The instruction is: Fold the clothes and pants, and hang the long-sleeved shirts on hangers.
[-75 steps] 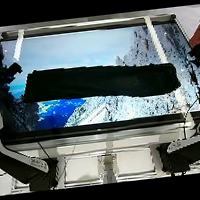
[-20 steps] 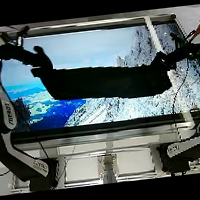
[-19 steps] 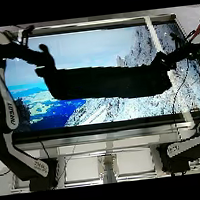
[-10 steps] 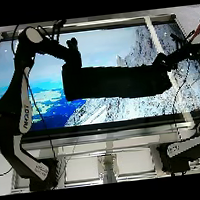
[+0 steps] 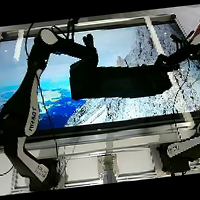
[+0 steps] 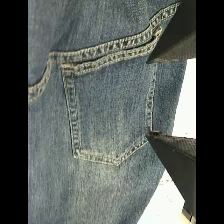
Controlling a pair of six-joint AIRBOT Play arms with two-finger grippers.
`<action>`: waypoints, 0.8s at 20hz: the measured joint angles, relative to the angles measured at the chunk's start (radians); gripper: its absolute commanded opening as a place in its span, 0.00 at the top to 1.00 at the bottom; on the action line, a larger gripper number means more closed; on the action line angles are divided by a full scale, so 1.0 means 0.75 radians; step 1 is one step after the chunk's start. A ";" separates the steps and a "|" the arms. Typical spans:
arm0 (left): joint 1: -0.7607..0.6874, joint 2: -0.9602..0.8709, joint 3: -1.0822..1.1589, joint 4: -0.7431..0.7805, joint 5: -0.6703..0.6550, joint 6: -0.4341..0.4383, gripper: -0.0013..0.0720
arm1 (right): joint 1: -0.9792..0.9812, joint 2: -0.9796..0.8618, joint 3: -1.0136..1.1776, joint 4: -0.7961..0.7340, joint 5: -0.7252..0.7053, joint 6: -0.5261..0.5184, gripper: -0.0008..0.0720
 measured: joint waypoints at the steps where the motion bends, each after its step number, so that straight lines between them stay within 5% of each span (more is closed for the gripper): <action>1: -0.017 -0.007 -0.010 -0.001 0.002 0.000 0.95 | 0.000 0.000 0.000 -0.006 0.000 0.000 0.34; 10: -0.129 -0.151 -0.038 -0.047 0.028 0.000 0.90 | 0.000 0.000 0.000 -0.026 0.006 -0.001 0.34; 12: -0.137 -0.182 -0.038 -0.110 0.047 0.000 0.30 | 0.000 0.000 0.000 -0.026 0.007 -0.001 0.34; 13: -0.141 -0.194 -0.039 -0.147 0.053 0.000 0.23 | 0.000 0.000 0.000 -0.026 0.008 -0.001 0.34; 16: -0.144 -0.219 -0.039 -0.234 0.061 0.021 0.23 | 0.000 0.000 0.000 -0.026 0.010 0.000 0.34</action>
